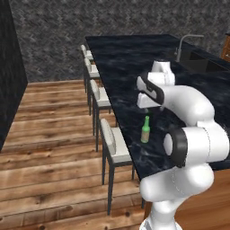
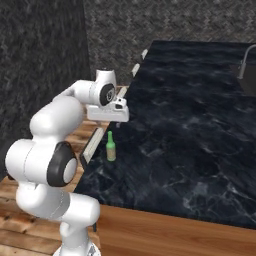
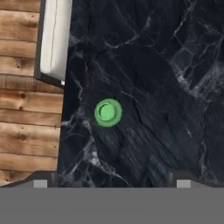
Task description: Move the drinks to the dining counter.
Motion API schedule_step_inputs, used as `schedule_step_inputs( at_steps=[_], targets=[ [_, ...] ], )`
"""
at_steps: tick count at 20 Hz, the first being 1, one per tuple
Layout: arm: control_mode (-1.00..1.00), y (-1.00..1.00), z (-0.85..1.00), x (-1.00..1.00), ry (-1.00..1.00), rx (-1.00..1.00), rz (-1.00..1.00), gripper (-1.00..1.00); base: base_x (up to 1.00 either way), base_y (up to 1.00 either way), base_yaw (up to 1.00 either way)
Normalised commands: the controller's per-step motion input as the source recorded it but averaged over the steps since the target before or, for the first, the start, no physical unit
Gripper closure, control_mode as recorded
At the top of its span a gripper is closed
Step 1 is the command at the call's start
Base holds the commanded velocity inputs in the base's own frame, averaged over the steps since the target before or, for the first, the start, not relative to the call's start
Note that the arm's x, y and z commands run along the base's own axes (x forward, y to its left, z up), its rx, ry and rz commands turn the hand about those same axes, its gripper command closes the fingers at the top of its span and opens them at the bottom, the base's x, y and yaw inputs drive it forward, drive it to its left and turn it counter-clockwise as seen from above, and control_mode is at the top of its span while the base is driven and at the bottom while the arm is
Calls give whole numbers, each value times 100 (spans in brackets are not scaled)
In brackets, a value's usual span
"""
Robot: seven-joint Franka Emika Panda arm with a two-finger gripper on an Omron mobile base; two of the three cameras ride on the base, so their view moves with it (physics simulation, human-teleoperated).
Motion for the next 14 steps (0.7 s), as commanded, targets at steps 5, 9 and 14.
schedule_step_inputs(
  at_steps=[5,9,14],
  targets=[
    [-100,0,27,-80,-3,0,-4,-100,0,0,0],
    [-100,10,10,-69,0,0,-7,-100,0,0,0],
    [-100,11,17,-55,0,0,-5,-100,0,0,0]
  ],
)
